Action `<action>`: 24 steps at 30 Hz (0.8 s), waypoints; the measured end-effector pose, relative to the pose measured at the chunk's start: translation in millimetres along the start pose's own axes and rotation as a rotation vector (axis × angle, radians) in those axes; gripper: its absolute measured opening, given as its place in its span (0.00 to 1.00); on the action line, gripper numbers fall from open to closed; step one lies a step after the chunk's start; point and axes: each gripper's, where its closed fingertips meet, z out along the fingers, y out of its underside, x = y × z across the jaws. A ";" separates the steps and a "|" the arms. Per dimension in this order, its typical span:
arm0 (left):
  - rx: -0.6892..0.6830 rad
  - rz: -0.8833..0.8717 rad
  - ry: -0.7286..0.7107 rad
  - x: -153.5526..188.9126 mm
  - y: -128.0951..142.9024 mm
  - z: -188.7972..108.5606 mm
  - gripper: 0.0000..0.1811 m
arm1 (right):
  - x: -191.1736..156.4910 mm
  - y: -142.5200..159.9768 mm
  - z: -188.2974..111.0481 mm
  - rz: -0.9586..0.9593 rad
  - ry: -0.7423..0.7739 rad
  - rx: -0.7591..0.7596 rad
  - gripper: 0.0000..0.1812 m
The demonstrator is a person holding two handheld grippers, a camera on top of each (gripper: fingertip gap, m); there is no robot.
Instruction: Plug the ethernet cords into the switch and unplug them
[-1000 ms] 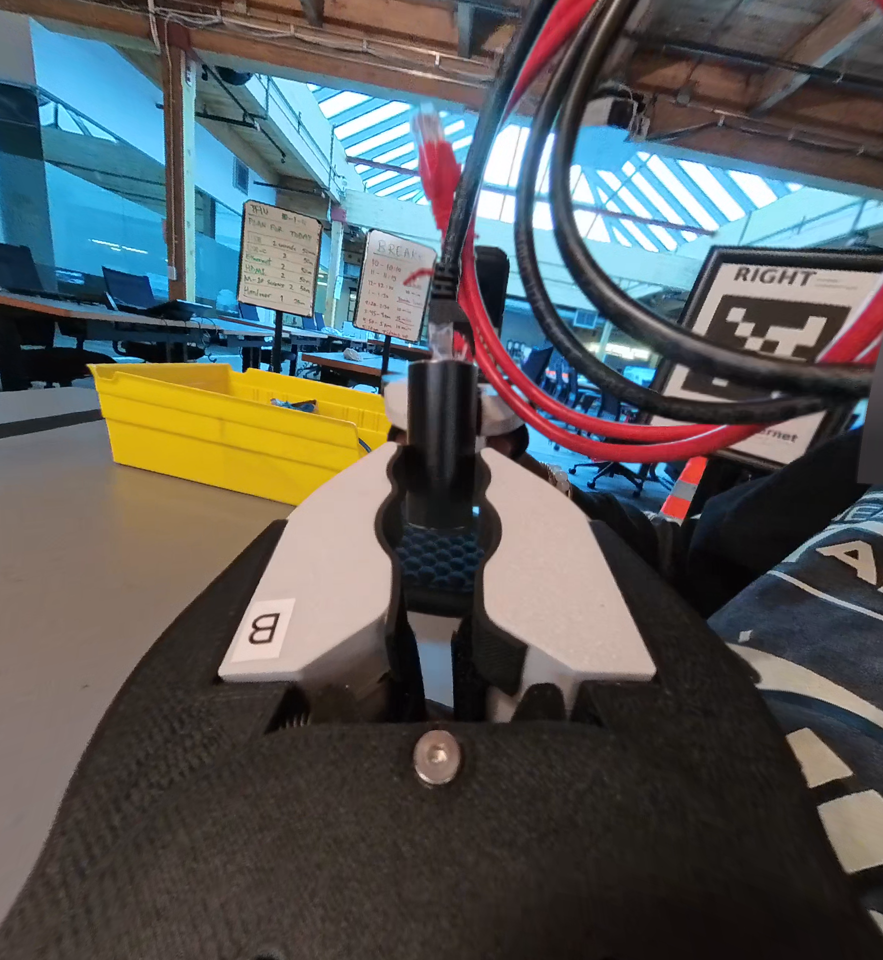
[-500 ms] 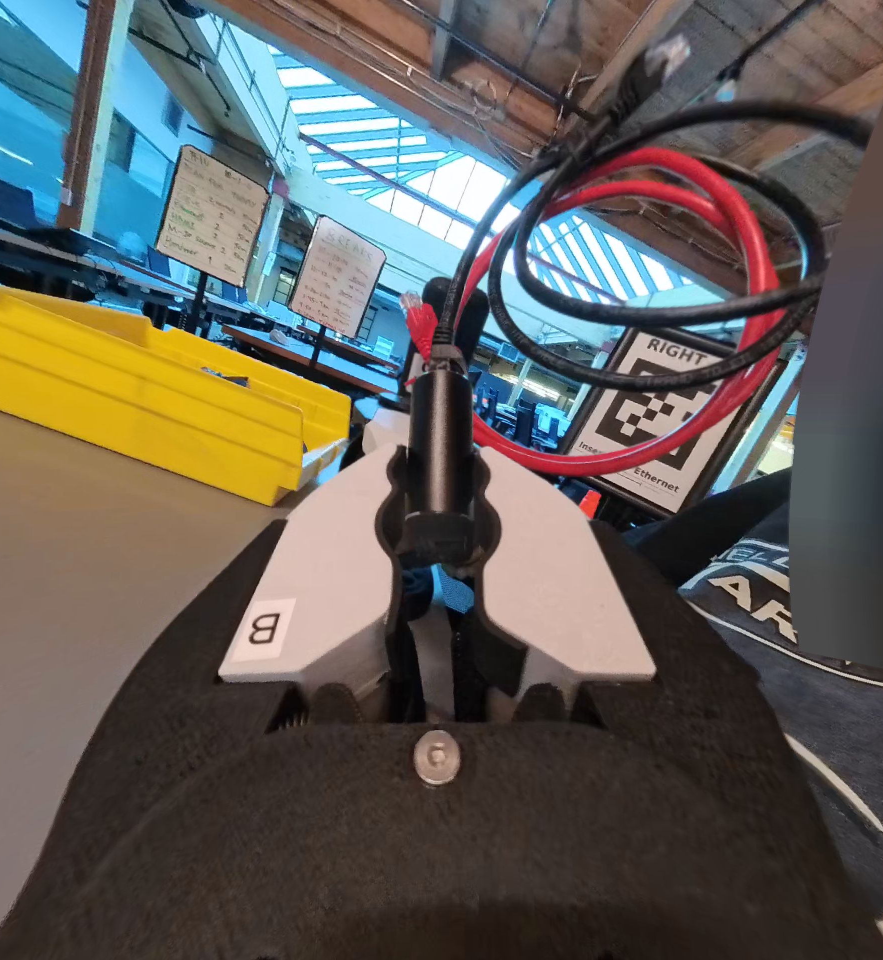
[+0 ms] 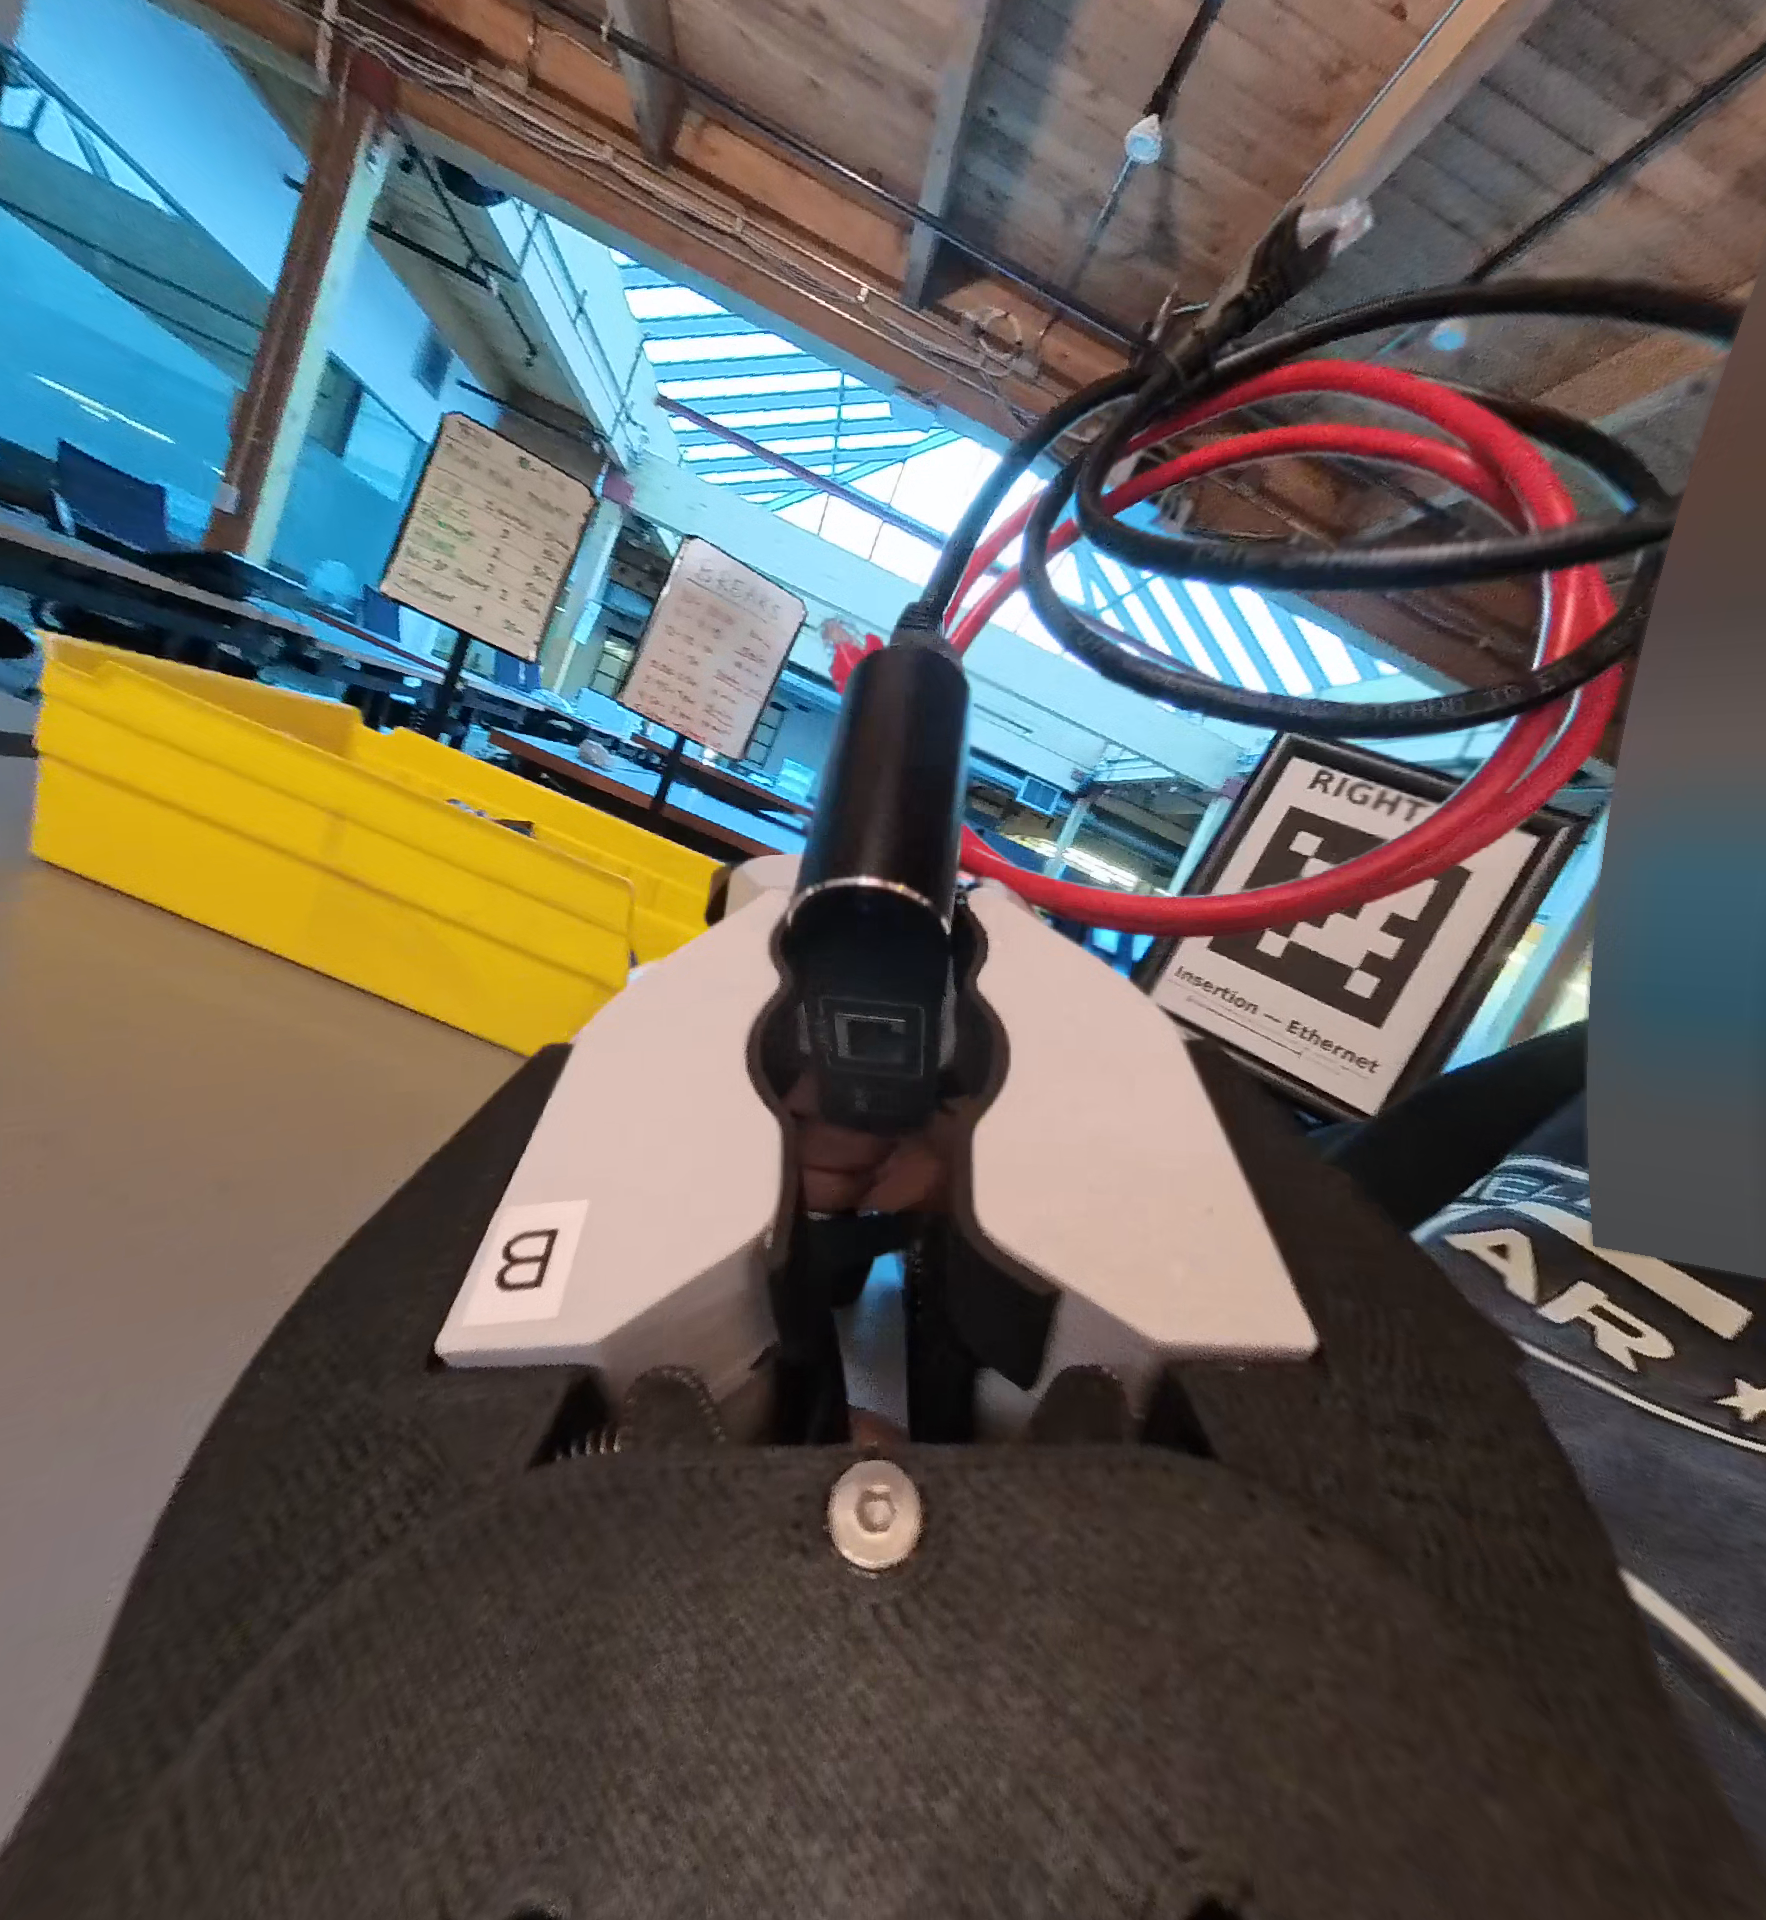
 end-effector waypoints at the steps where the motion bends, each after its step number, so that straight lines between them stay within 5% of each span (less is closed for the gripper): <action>1: -0.001 -0.010 0.005 0.1 -0.5 -0.9 0.14 | -0.5 -1.4 -2.4 -0.007 0.000 0.006 0.17; 6: 0.009 -0.004 -0.051 -9.0 -7.7 -8.0 0.14 | 3.4 -5.4 -17.0 0.010 0.019 0.007 0.22; 10: -0.015 0.031 -0.034 -4.3 -3.4 -4.9 0.14 | 7.3 -2.9 -16.9 0.031 0.029 0.019 0.12; 17: -0.048 0.087 0.005 6.7 6.1 4.4 0.23 | -5.3 -12.9 -6.8 0.053 -0.042 0.228 0.12; 19: -0.058 0.148 0.028 13.7 8.9 6.0 0.15 | -5.9 -12.8 -2.1 0.068 -0.039 0.247 0.12; 24: -0.025 0.153 0.002 11.0 1.9 2.7 0.14 | -3.8 -14.1 -2.5 0.032 -0.013 0.168 0.13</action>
